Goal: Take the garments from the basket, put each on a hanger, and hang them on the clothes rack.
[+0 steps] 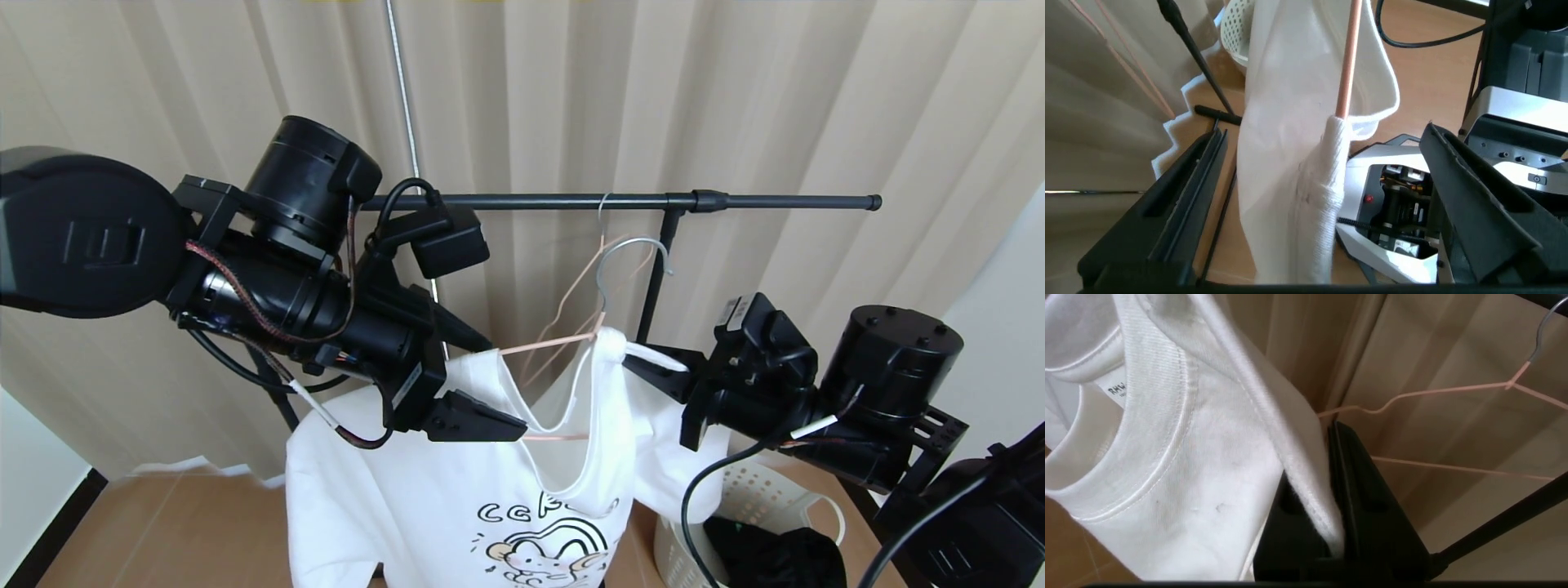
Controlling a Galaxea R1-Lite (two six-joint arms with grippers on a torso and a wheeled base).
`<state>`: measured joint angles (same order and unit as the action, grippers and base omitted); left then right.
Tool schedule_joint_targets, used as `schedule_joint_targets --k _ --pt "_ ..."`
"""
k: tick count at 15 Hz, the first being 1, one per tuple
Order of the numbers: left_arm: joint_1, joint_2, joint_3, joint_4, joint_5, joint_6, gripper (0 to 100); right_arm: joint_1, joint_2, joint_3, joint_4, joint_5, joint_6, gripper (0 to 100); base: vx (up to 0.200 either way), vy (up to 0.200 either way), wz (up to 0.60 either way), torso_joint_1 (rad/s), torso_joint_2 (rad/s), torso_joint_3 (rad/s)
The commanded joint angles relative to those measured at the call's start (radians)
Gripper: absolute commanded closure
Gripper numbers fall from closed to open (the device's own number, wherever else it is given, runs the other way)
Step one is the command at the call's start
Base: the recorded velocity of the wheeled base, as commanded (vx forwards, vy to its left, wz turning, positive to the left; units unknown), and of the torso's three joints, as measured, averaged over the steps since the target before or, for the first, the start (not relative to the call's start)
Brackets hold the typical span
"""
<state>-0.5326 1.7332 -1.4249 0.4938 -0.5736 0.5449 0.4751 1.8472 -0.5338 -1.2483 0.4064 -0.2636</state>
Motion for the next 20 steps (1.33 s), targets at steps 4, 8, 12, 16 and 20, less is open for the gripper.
schedule_joint_targets --k 4,8,12,16,20 --pt "0.0 -0.012 0.009 0.0 0.001 0.0 0 0.002 0.0 0.002 0.0 0.0 -0.002 100 0.0 0.0 0.0 0.0 0.0 0.0" --pt "-0.001 -0.007 0.02 -0.011 0.003 0.0 0 0.005 -0.002 0.002 0.0 -0.001 -0.002 100 0.0 0.0 0.0 0.0 0.0 0.0" --pt "-0.017 -0.006 0.054 -0.063 0.005 0.0 0 0.007 -0.002 0.002 0.0 -0.001 -0.002 100 0.0 0.0 0.0 0.0 0.0 0.0" --pt "-0.018 -0.006 0.052 -0.064 0.005 0.0 0 0.007 -0.002 0.002 0.0 -0.001 -0.002 100 0.0 0.0 0.0 0.0 0.0 0.0" --pt "-0.018 -0.007 0.054 -0.063 0.006 -0.002 0 0.007 -0.002 0.002 0.0 0.0 -0.002 100 0.0 0.0 0.0 0.0 0.0 0.0"
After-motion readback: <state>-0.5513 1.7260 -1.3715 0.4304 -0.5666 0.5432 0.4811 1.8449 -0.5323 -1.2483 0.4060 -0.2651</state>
